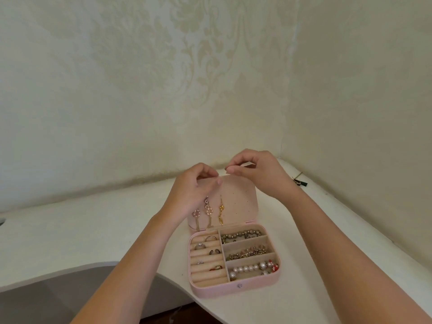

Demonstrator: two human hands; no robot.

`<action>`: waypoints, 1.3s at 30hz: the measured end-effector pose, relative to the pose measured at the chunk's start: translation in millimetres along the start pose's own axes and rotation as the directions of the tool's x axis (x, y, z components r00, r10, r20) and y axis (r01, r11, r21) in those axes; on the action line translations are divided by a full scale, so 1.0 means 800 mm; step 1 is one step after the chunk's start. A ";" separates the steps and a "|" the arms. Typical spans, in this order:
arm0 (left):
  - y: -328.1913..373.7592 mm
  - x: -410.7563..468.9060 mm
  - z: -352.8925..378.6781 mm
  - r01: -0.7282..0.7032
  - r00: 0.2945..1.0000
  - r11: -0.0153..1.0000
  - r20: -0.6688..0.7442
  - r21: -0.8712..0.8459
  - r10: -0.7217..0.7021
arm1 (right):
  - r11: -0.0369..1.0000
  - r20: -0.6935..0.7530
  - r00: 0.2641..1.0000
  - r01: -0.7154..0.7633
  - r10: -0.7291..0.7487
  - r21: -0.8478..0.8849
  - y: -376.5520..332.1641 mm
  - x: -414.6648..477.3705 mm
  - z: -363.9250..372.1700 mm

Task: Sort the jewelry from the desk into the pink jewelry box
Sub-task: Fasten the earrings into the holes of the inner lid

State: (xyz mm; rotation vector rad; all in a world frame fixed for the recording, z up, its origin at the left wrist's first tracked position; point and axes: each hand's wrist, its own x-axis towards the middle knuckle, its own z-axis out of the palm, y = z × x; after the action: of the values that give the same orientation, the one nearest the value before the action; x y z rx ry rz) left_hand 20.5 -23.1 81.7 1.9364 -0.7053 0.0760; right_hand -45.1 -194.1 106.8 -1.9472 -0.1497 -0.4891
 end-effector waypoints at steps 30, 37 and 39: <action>-0.013 -0.006 0.017 -0.230 0.965 0.973 -0.134 -0.021 0.226 | 0.996 0.052 0.998 0.042 -0.046 0.083 0.024 0.003 0.017; -0.009 -0.008 0.013 -0.222 0.971 0.974 -0.106 -0.048 0.216 | 0.992 0.129 0.991 0.031 -0.046 0.121 0.021 0.000 0.007; -0.008 -0.009 0.011 -0.206 0.976 0.976 -0.086 -0.074 0.199 | 0.991 0.117 0.992 0.026 -0.041 0.128 0.022 -0.001 0.008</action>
State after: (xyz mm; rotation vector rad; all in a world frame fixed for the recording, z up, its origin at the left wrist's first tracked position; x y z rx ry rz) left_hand 15.4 -25.8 69.9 1.7684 -0.8390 0.2441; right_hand -38.3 -195.8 89.8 -1.8519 -0.2840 -0.3766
